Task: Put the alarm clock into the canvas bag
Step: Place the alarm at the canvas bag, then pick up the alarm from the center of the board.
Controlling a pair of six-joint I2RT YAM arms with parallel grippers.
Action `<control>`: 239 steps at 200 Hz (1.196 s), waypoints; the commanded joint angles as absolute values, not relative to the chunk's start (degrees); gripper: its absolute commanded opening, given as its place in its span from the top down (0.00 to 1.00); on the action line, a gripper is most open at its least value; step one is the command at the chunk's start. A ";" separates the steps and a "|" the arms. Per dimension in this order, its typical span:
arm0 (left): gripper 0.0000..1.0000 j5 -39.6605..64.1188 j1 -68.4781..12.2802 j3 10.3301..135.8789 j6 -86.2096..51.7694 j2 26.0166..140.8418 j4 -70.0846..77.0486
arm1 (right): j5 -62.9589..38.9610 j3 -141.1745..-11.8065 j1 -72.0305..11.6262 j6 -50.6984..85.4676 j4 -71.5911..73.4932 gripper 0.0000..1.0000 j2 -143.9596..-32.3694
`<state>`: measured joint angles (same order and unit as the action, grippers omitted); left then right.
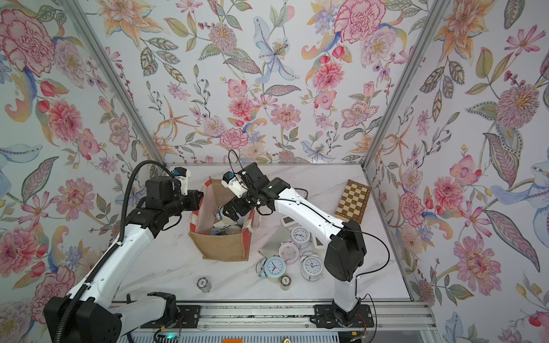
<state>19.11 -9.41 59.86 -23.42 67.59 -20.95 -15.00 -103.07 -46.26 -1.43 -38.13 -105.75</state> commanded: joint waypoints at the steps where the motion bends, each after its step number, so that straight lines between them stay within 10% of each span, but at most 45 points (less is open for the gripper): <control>1: 1.00 19.81 -9.74 60.56 -23.93 66.53 -14.59 | -9.92 -102.81 -43.44 -0.53 -39.33 0.01 -102.10; 239: 1.00 20.63 -9.77 60.82 -24.42 65.46 -14.76 | 1.72 -93.40 -16.87 22.57 -26.99 0.01 -118.47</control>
<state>19.33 -9.41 59.86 -23.46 67.59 -20.93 2.11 -91.81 -16.69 20.71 -28.01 -116.01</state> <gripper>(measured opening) 0.054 0.992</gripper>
